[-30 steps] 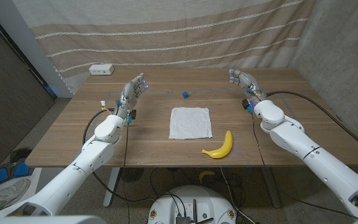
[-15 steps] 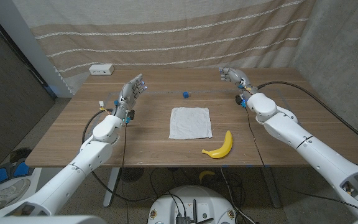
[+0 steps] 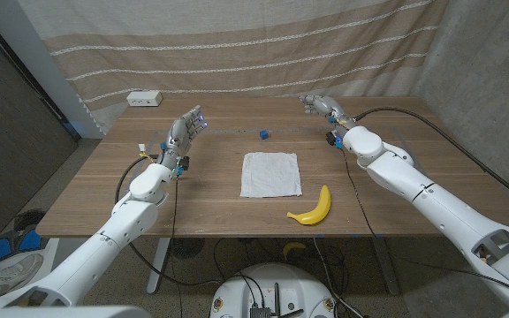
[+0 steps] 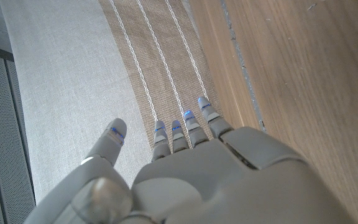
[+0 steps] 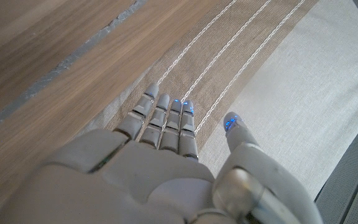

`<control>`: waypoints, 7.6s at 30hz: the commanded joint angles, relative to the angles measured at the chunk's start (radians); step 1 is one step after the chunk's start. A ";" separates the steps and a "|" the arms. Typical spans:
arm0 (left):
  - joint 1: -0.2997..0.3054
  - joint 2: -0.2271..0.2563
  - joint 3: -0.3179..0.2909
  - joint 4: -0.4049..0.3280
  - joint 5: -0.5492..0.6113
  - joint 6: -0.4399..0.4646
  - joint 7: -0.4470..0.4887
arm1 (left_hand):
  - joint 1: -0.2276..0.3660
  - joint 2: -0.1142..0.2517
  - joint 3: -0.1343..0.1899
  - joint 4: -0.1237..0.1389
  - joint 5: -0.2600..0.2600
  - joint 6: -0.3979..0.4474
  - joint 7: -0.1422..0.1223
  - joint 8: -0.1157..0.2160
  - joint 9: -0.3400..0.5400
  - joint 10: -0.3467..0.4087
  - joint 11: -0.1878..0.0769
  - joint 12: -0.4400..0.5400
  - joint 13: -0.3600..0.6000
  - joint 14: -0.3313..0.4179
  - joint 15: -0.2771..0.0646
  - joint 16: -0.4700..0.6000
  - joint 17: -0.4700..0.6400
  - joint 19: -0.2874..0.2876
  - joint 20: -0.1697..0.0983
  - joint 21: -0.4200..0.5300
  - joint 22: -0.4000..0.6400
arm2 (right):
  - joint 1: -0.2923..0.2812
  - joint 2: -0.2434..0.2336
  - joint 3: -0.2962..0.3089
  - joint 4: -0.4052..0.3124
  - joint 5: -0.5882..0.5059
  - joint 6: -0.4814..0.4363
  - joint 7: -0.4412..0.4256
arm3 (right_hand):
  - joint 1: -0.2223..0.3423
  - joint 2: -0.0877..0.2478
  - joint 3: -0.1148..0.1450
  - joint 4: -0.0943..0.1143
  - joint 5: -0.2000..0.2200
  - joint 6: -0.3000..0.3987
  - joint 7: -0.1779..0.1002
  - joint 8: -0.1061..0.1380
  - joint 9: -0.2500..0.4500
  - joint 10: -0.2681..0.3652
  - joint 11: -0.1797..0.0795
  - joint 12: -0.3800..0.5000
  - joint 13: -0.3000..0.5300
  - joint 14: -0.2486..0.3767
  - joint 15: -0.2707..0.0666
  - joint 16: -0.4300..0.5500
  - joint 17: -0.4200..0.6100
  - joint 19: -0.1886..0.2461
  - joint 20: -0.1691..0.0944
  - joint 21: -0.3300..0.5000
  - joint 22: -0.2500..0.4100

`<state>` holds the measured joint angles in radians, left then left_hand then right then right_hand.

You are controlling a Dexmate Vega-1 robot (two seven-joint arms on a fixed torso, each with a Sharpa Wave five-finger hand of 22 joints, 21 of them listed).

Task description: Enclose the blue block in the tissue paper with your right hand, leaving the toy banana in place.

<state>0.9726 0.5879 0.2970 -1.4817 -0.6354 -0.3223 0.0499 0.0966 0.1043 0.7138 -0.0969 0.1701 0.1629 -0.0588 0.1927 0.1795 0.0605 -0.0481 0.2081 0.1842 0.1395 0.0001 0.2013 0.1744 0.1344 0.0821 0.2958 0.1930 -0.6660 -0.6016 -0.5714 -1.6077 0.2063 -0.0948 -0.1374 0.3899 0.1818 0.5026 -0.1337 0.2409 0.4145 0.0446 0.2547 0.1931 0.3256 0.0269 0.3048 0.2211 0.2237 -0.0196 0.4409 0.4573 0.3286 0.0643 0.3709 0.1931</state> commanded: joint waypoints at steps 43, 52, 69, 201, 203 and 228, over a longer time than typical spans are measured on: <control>0.026 0.008 -0.011 -0.029 -0.003 0.008 0.023 | -0.014 0.039 0.012 -0.004 0.004 0.008 0.001 0.000 0.002 0.005 -0.003 -0.003 0.001 0.010 -0.002 -0.007 0.007 0.002 0.005 0.003 0.004 | 0.215 0.110 -0.194 0.199 -0.230 -0.050 0.110 | 0.028 -0.004 0.012 -0.003 0.011 0.044 -0.006 0.000 0.004 0.025 -0.002 -0.002 0.004 0.008 -0.016 0.011 0.008 0.007 -0.006 0.009 0.003; 0.039 0.014 -0.016 -0.043 -0.004 0.009 0.027 | -0.015 0.039 0.011 -0.005 0.004 0.009 0.001 -0.001 0.002 0.007 -0.002 -0.003 0.002 0.010 -0.002 -0.007 0.008 0.003 0.005 0.002 0.004 | 0.244 0.134 -0.225 0.245 -0.265 -0.047 0.118 | 0.032 -0.004 0.013 -0.003 0.012 0.053 -0.008 0.000 0.005 0.028 -0.002 -0.003 0.005 0.009 -0.017 0.011 0.008 0.009 -0.008 0.010 0.002; 0.063 0.028 -0.027 -0.066 -0.014 0.017 0.029 | -0.017 0.039 0.011 -0.006 0.004 0.013 0.003 0.000 0.002 0.007 -0.002 -0.003 0.002 0.011 -0.001 -0.008 0.008 0.003 0.006 0.001 0.004 | 0.289 0.185 -0.289 0.334 -0.350 -0.045 0.102 | 0.046 -0.002 0.018 -0.009 0.015 0.074 -0.014 0.001 0.005 0.043 -0.006 -0.001 0.006 0.014 -0.030 0.013 0.006 0.019 -0.013 0.015 0.002; -0.051 0.010 0.023 0.027 -0.039 0.054 -0.079 | -0.051 0.034 0.015 0.008 0.007 0.026 0.004 -0.003 0.003 0.009 -0.002 -0.005 0.002 0.033 0.005 -0.008 0.010 0.015 0.013 -0.002 0.005 | 0.229 0.150 -0.406 0.250 -0.631 -0.106 -0.037 | 0.662 -0.076 -0.075 -0.027 -0.023 0.527 -0.077 0.169 0.069 0.172 -0.138 -0.026 0.011 0.065 -0.178 0.051 -0.003 0.112 -0.109 0.092 0.003; -0.050 0.009 0.023 0.023 -0.042 0.058 -0.076 | -0.051 0.034 0.015 0.008 0.007 0.026 0.004 -0.003 0.003 0.009 -0.004 -0.005 0.002 0.033 0.005 -0.008 0.010 0.016 0.013 -0.002 0.005 | 0.216 0.142 -0.398 0.226 -0.635 -0.115 -0.033 | 0.662 -0.076 -0.076 -0.027 -0.023 0.527 -0.077 0.169 0.069 0.173 -0.139 -0.026 0.011 0.065 -0.176 0.051 -0.004 0.112 -0.109 0.092 0.003; -0.038 0.017 0.016 0.018 -0.039 0.022 -0.096 | -0.051 0.033 0.019 0.006 0.007 0.026 0.003 -0.004 0.003 0.010 -0.003 -0.005 0.002 0.034 0.004 -0.010 0.009 0.016 0.013 -0.003 0.005 | 0.083 0.069 -0.347 -0.020 -0.697 -0.240 0.019 | 0.663 -0.073 -0.086 -0.028 -0.020 0.530 -0.078 0.173 0.068 0.178 -0.141 -0.028 0.012 0.063 -0.176 0.047 -0.004 0.106 -0.108 0.096 0.003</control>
<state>0.9259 0.6000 0.3208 -1.4591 -0.6748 -0.2804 -0.0394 0.0556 0.0870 0.7260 -0.0926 0.1700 0.1806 -0.0517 0.1885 0.1790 0.0604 -0.0481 0.2041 0.1837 0.1646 0.0035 0.1897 0.1815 0.1451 0.0927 0.2958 0.1929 -0.5166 -0.4973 -0.9431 -1.5061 -0.4658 -0.2848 -0.1368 1.0515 0.0988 0.4178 -0.1626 0.2159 0.8400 -0.0626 0.3768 0.2446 0.4949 -0.1143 0.2739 0.2303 0.2843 -0.0374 0.4906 0.4494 0.4355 -0.0428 0.4639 0.1950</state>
